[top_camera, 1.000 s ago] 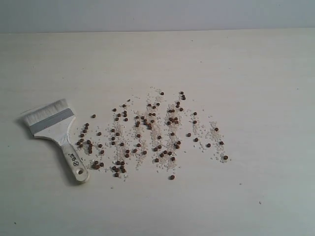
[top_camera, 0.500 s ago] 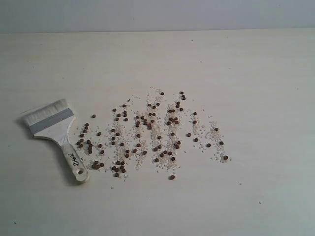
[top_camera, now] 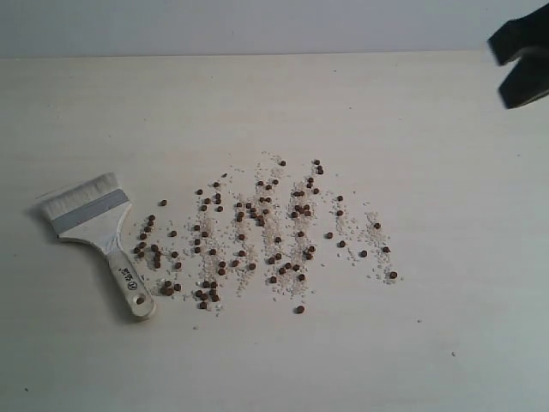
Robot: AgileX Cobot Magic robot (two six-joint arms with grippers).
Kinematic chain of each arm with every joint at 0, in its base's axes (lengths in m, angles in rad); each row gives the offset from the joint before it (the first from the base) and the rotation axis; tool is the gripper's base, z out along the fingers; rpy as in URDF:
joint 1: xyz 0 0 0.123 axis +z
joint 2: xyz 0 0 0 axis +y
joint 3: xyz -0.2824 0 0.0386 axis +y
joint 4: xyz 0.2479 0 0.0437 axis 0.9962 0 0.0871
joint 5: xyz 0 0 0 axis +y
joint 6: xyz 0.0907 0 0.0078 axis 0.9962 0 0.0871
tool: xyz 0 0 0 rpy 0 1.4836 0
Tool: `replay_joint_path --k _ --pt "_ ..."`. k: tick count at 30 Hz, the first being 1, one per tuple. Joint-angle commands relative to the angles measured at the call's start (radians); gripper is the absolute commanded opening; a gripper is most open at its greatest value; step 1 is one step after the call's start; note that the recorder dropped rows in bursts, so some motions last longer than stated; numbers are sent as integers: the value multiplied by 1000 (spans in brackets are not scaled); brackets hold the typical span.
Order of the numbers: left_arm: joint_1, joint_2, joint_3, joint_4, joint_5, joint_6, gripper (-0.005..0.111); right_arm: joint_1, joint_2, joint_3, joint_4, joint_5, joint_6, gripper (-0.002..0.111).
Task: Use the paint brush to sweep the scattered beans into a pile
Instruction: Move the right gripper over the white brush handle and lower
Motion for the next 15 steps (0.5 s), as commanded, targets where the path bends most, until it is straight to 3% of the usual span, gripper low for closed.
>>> replay_joint_path --k 1,6,11,15 --pt "3 -6 0 -4 2 0 0 173 106 -13 15 -38 16 0" --pt "3 -6 0 -4 2 0 0 333 219 -13 19 -159 16 0" --pt "3 -6 0 -4 2 0 0 375 279 -13 85 -237 18 0" --pt "3 -6 0 -4 2 0 0 396 332 -60 193 -194 -38 0"
